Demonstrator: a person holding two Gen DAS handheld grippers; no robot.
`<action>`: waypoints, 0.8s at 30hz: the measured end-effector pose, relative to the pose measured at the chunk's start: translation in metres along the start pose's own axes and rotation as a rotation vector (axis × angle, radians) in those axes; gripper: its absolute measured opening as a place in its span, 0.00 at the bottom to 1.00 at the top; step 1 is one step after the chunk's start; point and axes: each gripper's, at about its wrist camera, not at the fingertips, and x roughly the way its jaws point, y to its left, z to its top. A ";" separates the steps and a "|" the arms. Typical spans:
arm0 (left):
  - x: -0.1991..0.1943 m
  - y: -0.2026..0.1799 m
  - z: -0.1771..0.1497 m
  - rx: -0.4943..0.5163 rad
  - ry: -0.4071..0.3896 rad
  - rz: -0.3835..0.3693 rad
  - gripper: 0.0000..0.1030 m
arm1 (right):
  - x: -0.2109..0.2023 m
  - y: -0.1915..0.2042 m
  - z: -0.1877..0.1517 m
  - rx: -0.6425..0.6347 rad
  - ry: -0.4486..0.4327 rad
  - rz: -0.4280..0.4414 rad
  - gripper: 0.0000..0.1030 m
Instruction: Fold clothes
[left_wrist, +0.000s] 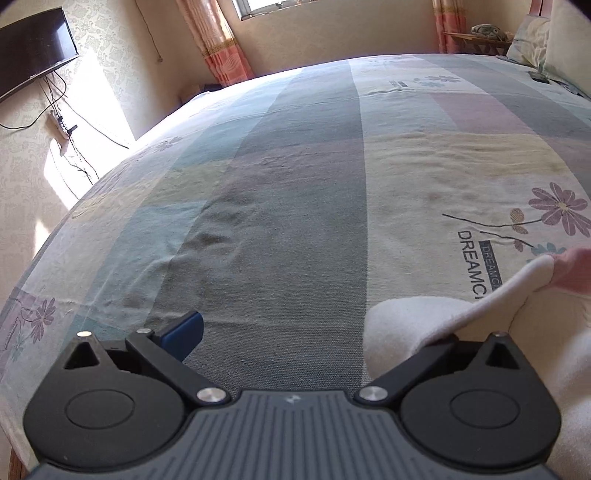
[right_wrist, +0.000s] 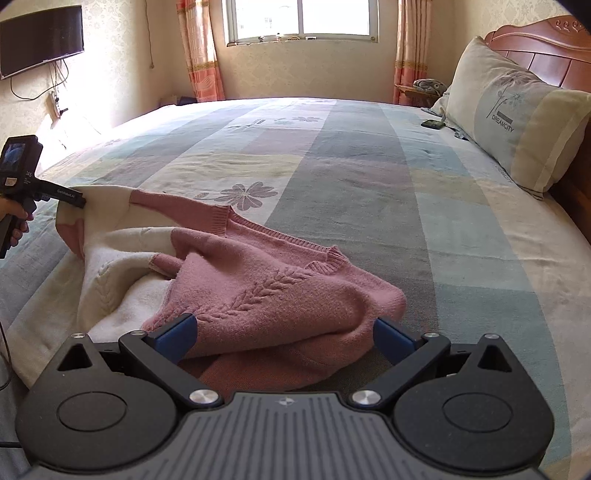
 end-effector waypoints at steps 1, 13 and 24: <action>-0.006 -0.001 -0.001 0.005 -0.005 -0.025 0.98 | 0.001 -0.001 -0.001 0.001 0.003 -0.007 1.00; -0.098 -0.061 -0.010 0.159 -0.056 -0.377 0.99 | 0.006 -0.021 -0.020 0.066 0.039 -0.072 1.00; -0.144 -0.171 -0.026 0.291 -0.041 -0.662 0.99 | -0.014 -0.038 -0.057 0.171 0.073 -0.084 1.00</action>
